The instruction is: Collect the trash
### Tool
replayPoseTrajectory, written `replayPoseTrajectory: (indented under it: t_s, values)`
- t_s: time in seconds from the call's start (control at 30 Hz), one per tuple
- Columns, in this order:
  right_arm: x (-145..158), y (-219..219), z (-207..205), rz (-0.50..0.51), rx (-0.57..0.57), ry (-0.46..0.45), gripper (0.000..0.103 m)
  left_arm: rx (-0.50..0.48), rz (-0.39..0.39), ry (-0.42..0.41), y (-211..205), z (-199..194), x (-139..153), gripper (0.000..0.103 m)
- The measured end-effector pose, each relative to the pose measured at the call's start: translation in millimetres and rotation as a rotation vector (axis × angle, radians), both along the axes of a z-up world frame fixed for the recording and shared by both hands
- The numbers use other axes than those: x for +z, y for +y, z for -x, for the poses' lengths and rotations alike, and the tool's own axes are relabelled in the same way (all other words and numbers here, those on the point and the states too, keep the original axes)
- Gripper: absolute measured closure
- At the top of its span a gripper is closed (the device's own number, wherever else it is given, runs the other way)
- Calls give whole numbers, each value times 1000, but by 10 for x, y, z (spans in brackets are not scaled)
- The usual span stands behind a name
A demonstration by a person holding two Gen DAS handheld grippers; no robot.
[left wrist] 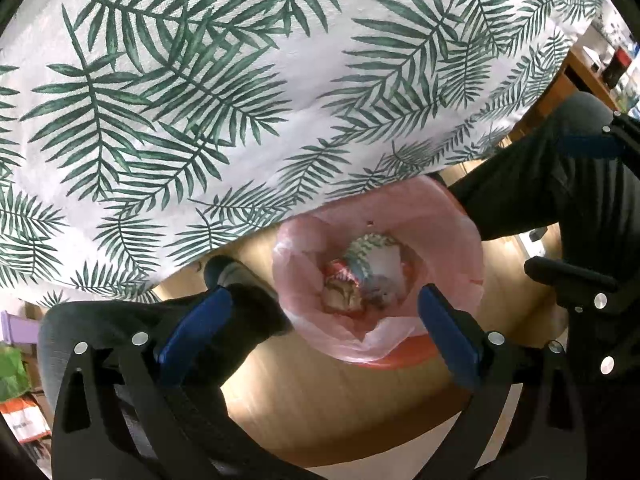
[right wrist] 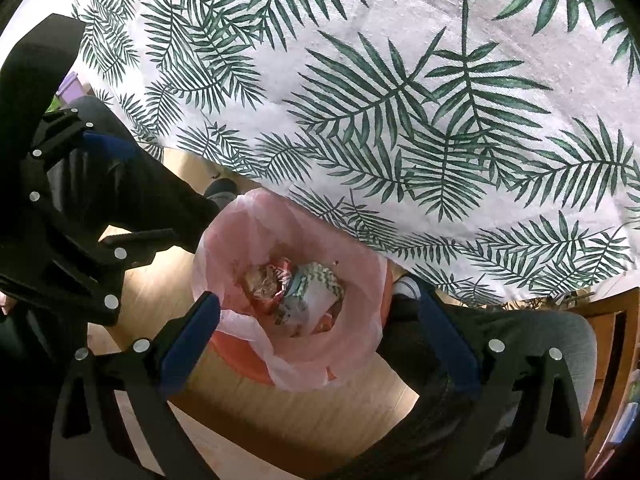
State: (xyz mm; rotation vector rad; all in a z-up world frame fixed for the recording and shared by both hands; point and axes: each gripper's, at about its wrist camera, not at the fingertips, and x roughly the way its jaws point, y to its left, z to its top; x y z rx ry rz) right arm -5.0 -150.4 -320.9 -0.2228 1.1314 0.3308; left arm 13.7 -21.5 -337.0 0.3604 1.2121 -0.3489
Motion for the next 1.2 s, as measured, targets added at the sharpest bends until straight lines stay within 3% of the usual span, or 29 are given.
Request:
replayPoseTrajectory:
  t_s: [1.2]
  values:
    - [-35,8,13,-3,-9,14,5,4,-7,1,1,-11,-22,6]
